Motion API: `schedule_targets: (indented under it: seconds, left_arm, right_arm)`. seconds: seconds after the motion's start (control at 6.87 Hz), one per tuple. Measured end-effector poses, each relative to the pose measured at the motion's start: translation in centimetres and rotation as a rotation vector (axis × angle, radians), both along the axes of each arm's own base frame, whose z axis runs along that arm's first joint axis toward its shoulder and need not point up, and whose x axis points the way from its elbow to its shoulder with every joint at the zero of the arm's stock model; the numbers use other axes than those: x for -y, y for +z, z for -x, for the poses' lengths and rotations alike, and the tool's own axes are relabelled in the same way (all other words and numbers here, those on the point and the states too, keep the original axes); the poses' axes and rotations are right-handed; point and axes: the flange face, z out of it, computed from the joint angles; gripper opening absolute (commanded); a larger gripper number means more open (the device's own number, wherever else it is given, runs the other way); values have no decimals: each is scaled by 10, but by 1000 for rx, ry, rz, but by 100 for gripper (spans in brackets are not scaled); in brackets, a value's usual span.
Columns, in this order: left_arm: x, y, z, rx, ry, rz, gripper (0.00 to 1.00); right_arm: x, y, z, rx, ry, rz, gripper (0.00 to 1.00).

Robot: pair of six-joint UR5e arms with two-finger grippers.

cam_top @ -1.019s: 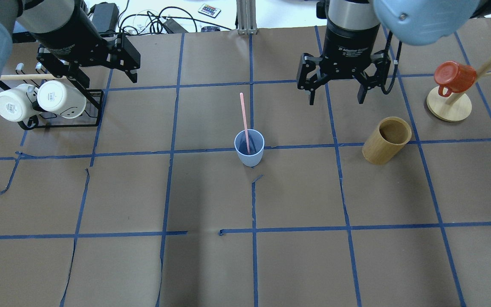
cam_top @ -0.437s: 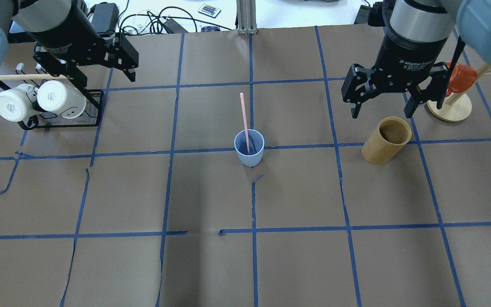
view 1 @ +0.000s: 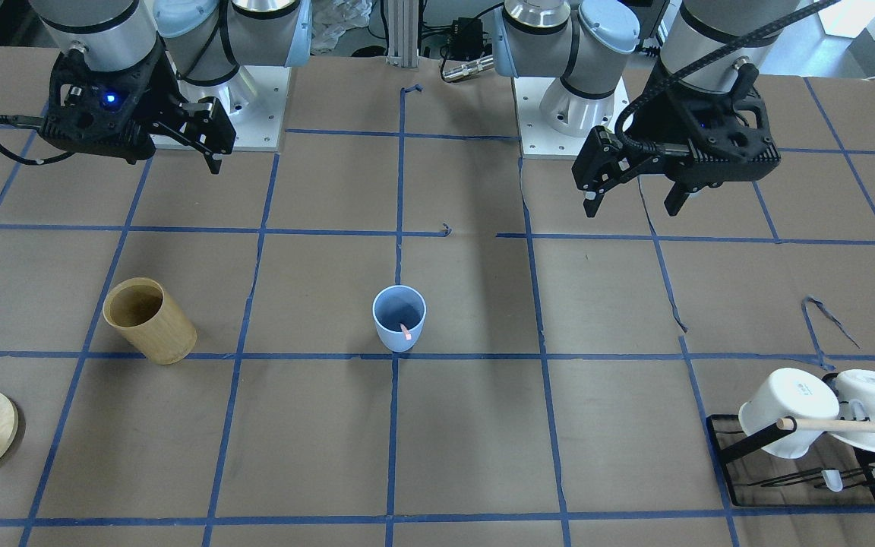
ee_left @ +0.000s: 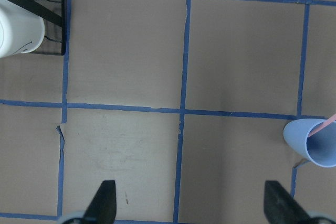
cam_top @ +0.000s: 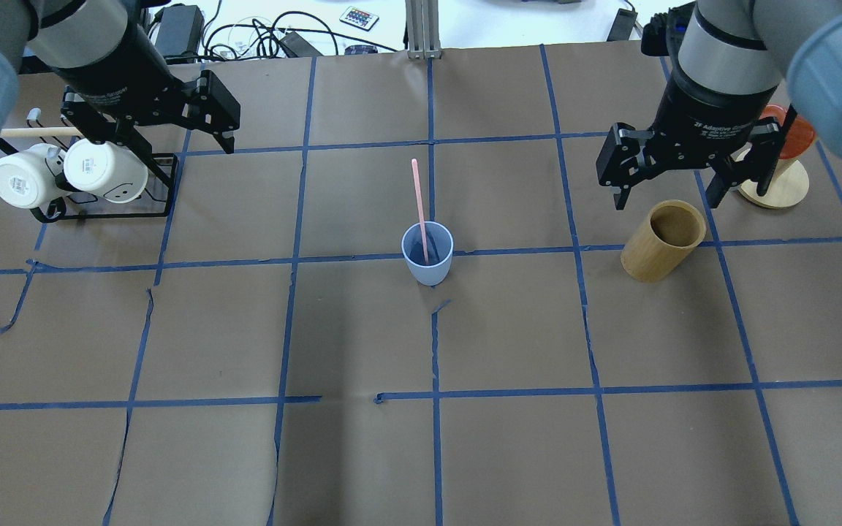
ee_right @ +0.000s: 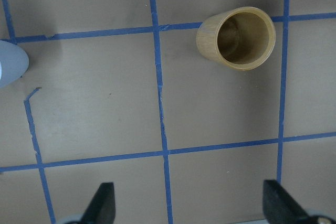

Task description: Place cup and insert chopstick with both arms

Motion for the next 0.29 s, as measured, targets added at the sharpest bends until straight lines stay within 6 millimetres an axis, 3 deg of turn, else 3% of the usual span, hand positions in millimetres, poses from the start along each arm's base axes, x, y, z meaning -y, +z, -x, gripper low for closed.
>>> schedule_targets:
  seconds: [0.29]
  left_arm:
    - [-2, 2, 0, -1, -1, -11, 100]
  right_arm:
    - [0, 2, 0, -2, 1, 12, 100]
